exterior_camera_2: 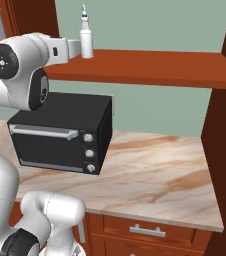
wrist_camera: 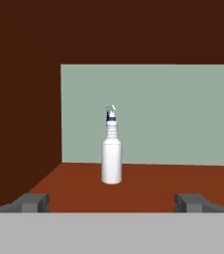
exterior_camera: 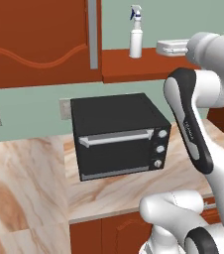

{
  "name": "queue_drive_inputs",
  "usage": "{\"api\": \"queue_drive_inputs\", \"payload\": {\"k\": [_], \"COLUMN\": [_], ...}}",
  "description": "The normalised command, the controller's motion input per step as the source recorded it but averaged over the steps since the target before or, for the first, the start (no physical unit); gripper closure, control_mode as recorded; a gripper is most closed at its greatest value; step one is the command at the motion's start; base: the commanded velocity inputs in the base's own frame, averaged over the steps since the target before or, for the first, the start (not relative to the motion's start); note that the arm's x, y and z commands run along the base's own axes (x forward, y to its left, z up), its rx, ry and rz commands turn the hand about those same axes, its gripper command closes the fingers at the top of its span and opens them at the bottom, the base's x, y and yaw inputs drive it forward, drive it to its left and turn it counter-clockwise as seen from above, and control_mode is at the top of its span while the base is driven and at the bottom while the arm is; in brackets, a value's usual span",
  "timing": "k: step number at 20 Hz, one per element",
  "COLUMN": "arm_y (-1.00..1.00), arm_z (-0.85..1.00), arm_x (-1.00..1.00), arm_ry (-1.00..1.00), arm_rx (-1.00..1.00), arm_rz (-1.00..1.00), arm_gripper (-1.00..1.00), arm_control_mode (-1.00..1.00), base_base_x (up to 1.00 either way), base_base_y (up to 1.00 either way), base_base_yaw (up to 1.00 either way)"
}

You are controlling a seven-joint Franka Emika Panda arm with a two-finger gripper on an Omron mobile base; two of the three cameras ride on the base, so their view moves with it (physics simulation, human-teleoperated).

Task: Move the cutting board and knife to the sink. Then move spray from the shelves to the counter.

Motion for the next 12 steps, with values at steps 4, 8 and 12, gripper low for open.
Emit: {"api": "queue_drive_inputs", "payload": {"k": [4, 8, 12], "arm_y": [0.0, 0.0, 0.0], "arm_z": [0.0, 0.0, 0.0], "arm_x": [0.2, 0.21, 0.17], "arm_ry": [0.11, 0.03, 0.01], "arm_rx": [0.0, 0.0, 0.0], "arm_rz": [0.0, 0.0, 0.0], "arm_gripper": [-1.0, -1.0, -1.0], "arm_control_mode": [-1.0, -1.0, -1.0], "base_base_x": [0.0, 0.0, 0.0], "base_base_y": [0.0, 0.0, 0.0], "base_base_yaw": [0.0, 0.0, 0.0]}}
